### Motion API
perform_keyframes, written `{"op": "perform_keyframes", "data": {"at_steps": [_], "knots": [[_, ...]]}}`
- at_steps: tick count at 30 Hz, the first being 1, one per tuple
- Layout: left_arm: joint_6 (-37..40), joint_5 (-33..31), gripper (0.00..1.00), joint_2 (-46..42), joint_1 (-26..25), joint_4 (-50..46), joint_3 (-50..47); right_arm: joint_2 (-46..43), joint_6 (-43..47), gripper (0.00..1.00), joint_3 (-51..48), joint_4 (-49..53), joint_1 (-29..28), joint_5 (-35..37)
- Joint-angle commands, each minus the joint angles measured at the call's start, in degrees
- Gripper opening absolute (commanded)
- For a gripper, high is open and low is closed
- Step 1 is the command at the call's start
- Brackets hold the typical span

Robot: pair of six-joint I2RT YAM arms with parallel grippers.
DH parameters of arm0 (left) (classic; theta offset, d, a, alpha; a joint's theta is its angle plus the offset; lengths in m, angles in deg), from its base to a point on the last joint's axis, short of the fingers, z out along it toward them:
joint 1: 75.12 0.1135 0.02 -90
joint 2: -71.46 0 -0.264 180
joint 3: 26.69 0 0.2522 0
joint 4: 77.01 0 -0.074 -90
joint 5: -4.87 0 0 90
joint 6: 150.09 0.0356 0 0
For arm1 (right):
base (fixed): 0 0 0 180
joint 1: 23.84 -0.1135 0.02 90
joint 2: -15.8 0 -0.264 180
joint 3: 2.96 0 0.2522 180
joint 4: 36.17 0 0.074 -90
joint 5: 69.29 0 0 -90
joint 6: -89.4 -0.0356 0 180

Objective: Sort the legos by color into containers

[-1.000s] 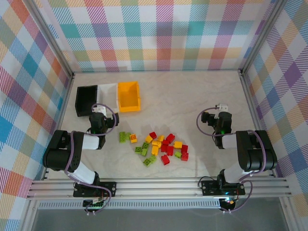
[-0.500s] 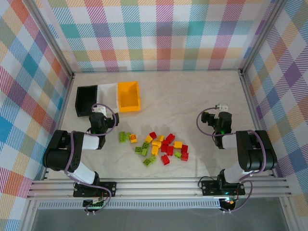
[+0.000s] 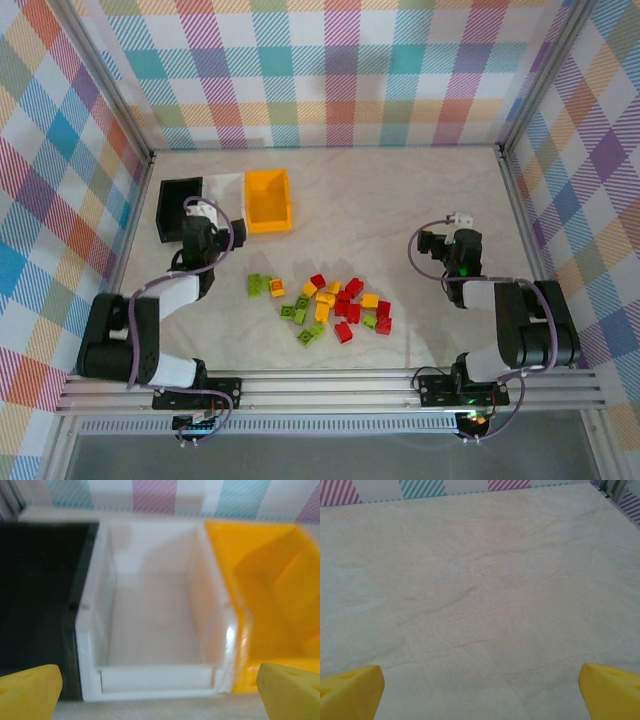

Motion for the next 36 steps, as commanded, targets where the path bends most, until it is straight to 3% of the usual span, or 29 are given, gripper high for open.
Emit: {"op": "perform_keyframes", "data": {"at_steps": [1,3,7,8,10,11,12,13,16,20,23,25,26,27,34,36], "knots": [[-1.8,1.2,1.0,-7.7,-0.7,-5.0,-0.7,-4.9,-1.2,1.0,7.7,13.9,-0.5,3.1],[-2.8,1.7,1.0,-12.1,-0.9,-6.8,-0.1,-6.4,-4.5,1.0,11.5,21.1,-1.4,7.6],[-9.4,2.6,1.0,-19.0,-0.9,-2.0,-1.2,-7.3,-5.6,1.0,14.6,23.3,-9.1,26.1],[-13.0,1.8,1.0,-20.5,-0.9,0.6,-1.9,-7.3,-12.8,1.0,16.0,26.5,-9.3,28.7],[-25.2,-6.0,1.0,-22.7,-0.9,-1.1,-1.5,-7.0,-33.5,1.0,19.2,39.0,-8.0,30.6],[-33.9,-11.5,1.0,-24.0,-0.6,-10.1,0.9,-6.7,-47.0,1.0,21.5,49.8,-7.5,30.3],[-42.9,-15.7,1.0,-25.2,0.0,-24.5,4.8,-6.1,-48.9,1.0,21.8,51.1,-6.5,24.5],[-48.6,-19.1,1.0,-25.4,0.2,-31.6,7.8,-5.3,-44.5,1.0,20.6,45.3,-6.2,18.5],[-41.8,-12.7,1.0,-25.0,0.9,-29.7,8.9,-2.4,-40.9,1.0,19.9,36.7,-8.5,6.6],[-43.3,-7.4,1.0,-24.2,0.9,-30.1,8.3,6.0,-33.0,1.0,32.8,45.1,-17.9,2.1],[-42.7,-4.2,1.0,-22.1,1.0,-41.5,13.2,13.4,-30.7,1.0,41.6,47.3,-24.0,-4.2],[-42.7,-3.8,0.92,-19.0,0.9,-50.5,18.6,17.9,-29.7,0.99,45.7,44.7,-27.4,-8.5],[-42.1,-2.8,0.99,-18.0,0.9,-51.9,19.6,20.5,-29.9,0.99,48.5,44.7,-29.1,-9.2],[-42.0,-1.6,1.0,-17.7,0.9,-52.2,19.8,23.0,-29.7,0.98,51.4,45.0,-30.3,-9.9],[-43.3,6.4,1.0,-18.4,0.2,-50.6,17.6,38.9,-28.7,0.93,71.3,47.7,-36.8,-8.0],[-43.3,8.0,1.0,-18.6,0.0,-50.7,17.0,43.1,-29.6,0.88,76.8,49.7,-37.1,-7.1]]}}
